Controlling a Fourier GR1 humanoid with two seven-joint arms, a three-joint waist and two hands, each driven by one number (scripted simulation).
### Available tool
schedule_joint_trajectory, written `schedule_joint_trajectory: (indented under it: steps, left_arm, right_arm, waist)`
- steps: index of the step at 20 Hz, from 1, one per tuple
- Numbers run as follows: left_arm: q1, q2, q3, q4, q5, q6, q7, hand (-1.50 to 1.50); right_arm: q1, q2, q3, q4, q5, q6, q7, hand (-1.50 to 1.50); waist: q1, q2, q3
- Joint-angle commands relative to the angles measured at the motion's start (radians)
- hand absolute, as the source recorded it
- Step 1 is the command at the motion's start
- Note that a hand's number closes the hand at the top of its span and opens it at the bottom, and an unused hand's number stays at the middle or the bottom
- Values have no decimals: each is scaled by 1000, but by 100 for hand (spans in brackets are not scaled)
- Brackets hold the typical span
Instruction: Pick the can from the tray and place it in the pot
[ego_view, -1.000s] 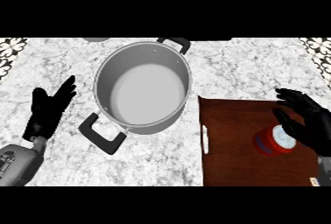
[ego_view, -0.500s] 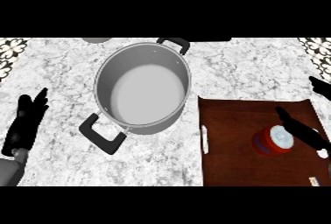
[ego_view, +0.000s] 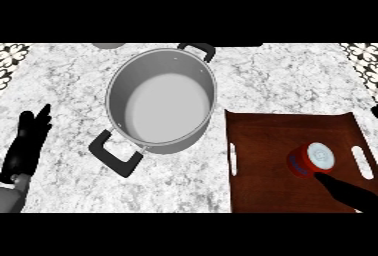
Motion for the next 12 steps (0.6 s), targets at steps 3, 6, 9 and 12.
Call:
schedule_joint_trajectory:
  steps: [3, 6, 9, 12]
  left_arm:
    - [9, -3, 6, -10, -5, -1, 2, 0]
    - [-21, -25, -15, -19, -26, 11, 23, 0]
    - [-29, -14, -9, -16, -29, -2, 29, 0]
    - [-58, -46, -24, 13, -53, 1, 26, 0]
  right_arm:
    - [0, -172, -21, -208, 22, 336, 366, -150]
    - [-40, -203, 17, -274, -47, 491, 527, -150]
    - [-71, -202, 60, -284, -161, 606, 657, -150]
    - [-150, -170, 105, -292, -242, 674, 750, -150]
  waist:
    - [11, 4, -3]
    - [22, 11, -2]
    - [40, 15, 0]
    - [36, 16, 1]
